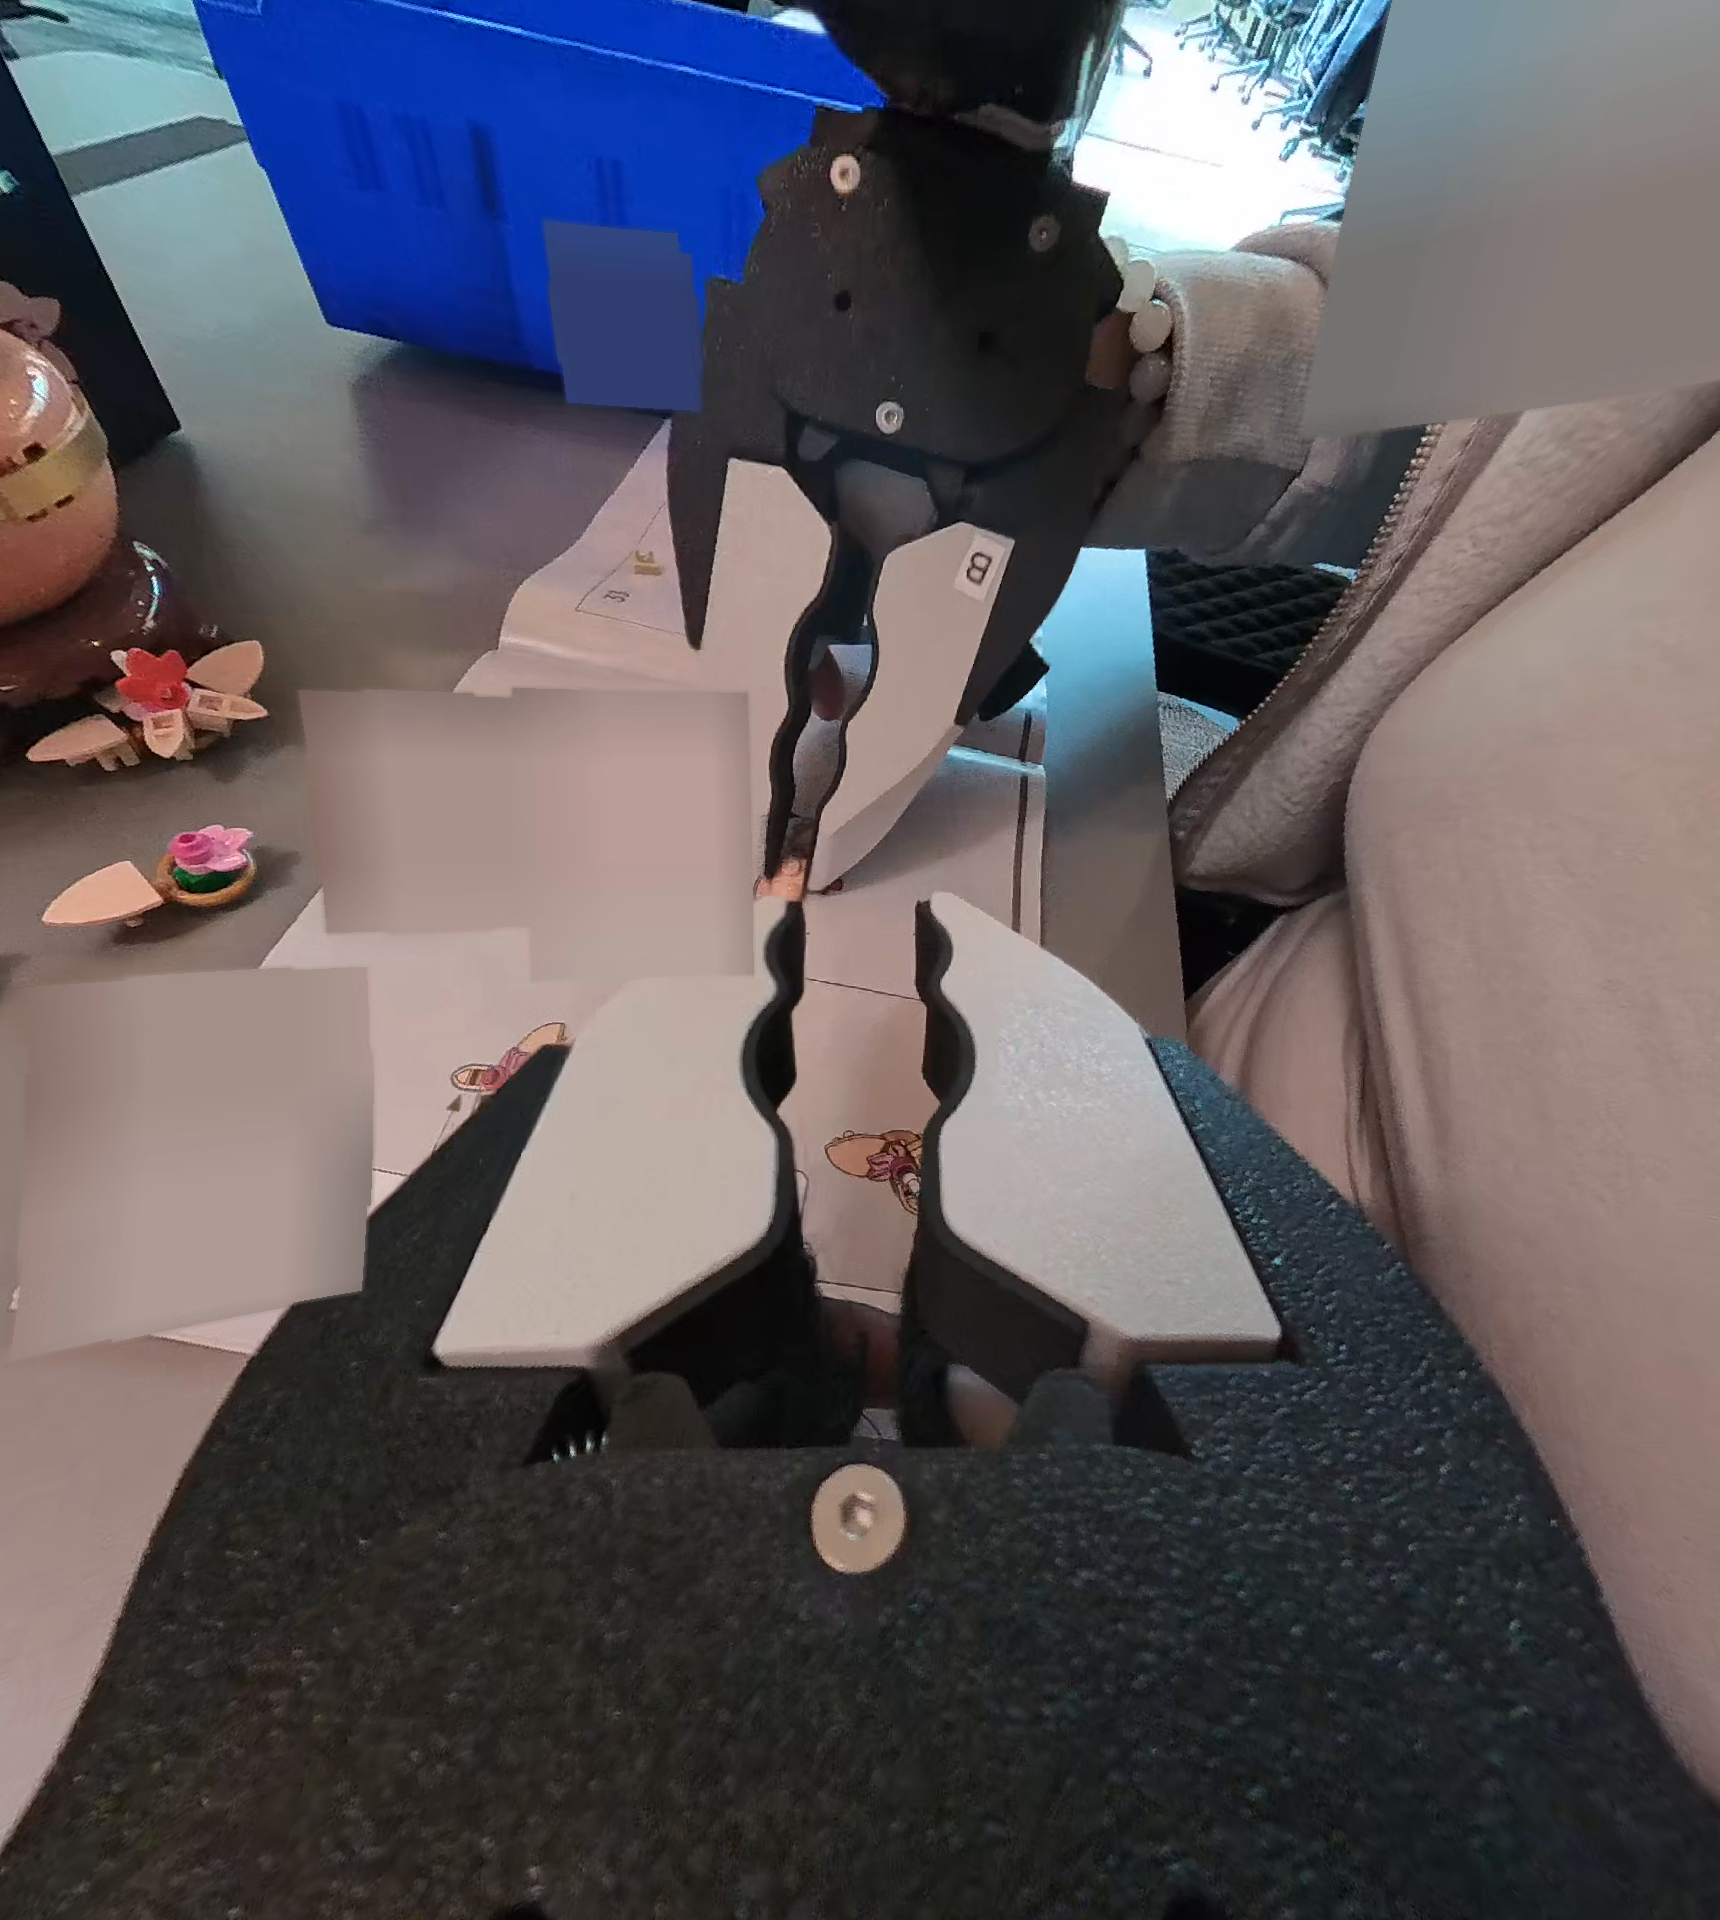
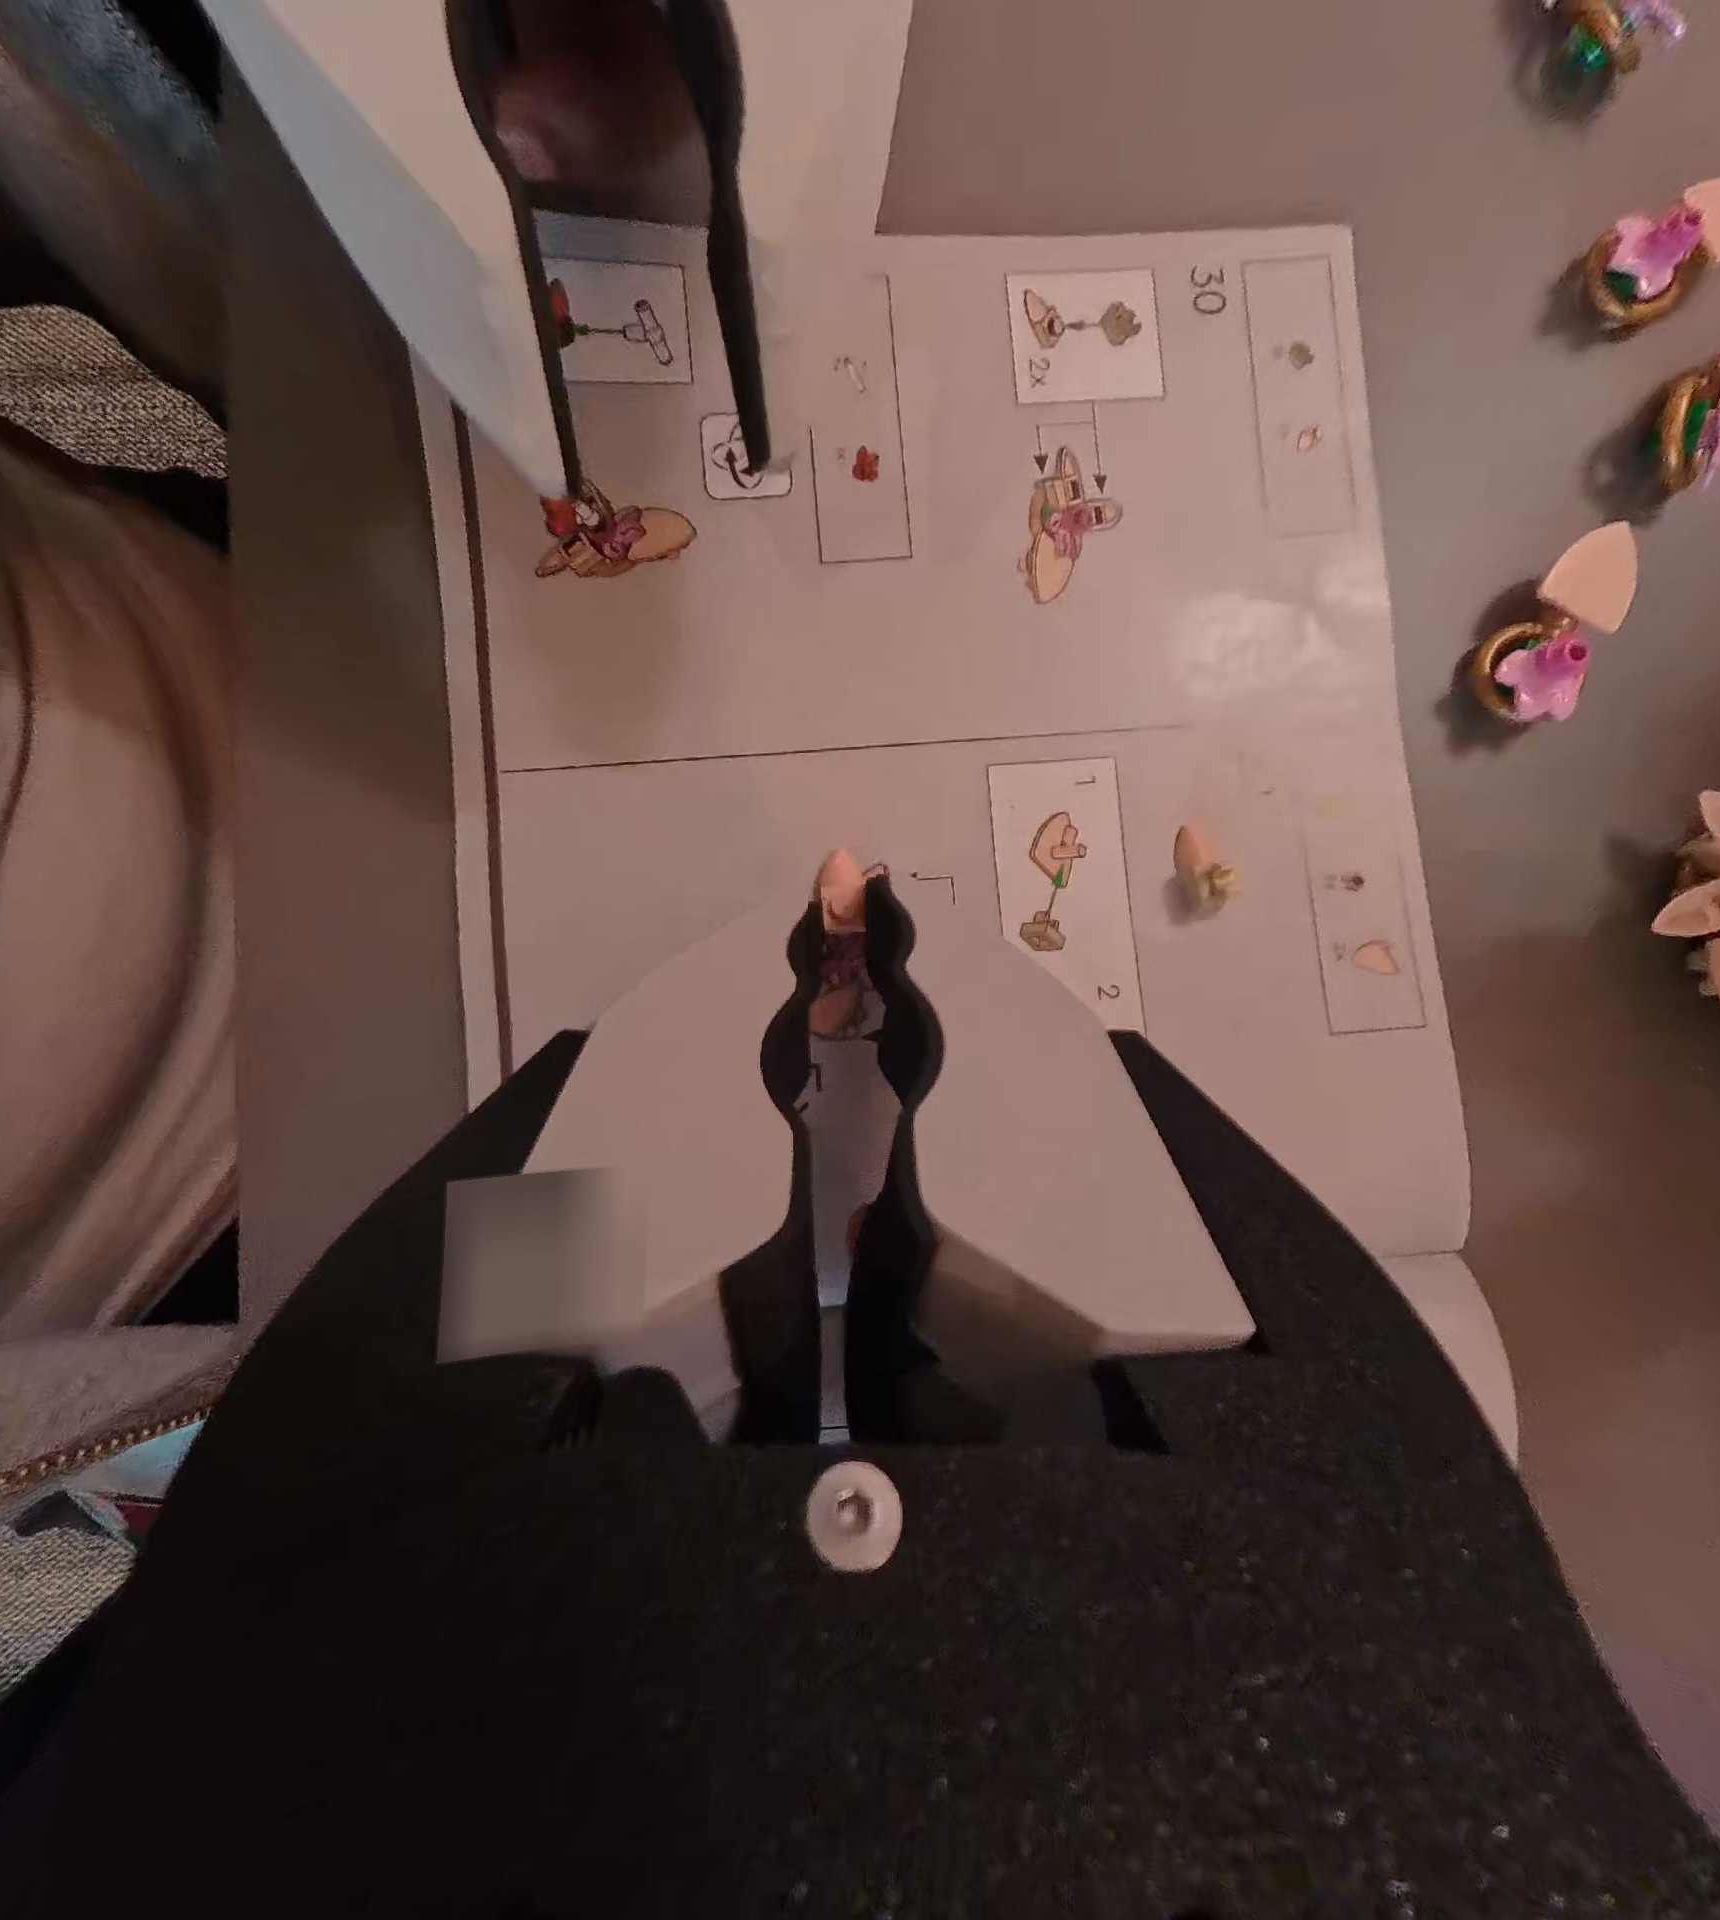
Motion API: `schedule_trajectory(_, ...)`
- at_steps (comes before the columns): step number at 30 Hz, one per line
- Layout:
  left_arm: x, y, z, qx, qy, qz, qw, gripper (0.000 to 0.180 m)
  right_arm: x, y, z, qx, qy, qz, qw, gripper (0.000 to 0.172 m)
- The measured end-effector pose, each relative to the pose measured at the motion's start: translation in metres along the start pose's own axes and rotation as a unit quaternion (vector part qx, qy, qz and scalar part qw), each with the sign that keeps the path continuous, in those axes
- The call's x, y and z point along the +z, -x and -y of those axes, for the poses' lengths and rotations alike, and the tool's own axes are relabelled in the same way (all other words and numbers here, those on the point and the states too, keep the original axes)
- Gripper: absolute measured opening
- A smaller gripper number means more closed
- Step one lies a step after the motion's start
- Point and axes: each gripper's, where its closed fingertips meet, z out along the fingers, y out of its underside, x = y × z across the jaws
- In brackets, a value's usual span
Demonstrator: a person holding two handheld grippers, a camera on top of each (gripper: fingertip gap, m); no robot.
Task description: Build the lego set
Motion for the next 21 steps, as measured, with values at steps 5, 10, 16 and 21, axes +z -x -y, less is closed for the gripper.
schedule_trajectory(5, 0.001, -0.001, -0.002, -0.004, 0.005, -0.005, 1.000, 0.018, 0.001, -0.001, 0.000, -0.008, 0.012, 0.004, 1.000, 0.007)
schedule_trajectory(10, 0.001, 0.000, -0.004, -0.012, 0.010, -0.005, 1.000, 0.016, 0.000, -0.002, 0.000, -0.007, 0.026, 0.008, 1.000, 0.011)
schedule_trajectory(16, 0.002, 0.000, -0.008, -0.009, 0.027, -0.004, 1.000, 0.014, 0.001, -0.003, -0.001, -0.004, 0.042, 0.010, 0.999, 0.013)
schedule_trajectory(21, 0.003, 0.001, -0.012, -0.006, 0.040, 0.003, 0.999, 0.014, 0.001, -0.005, -0.001, -0.001, 0.053, 0.004, 0.999, 0.015)
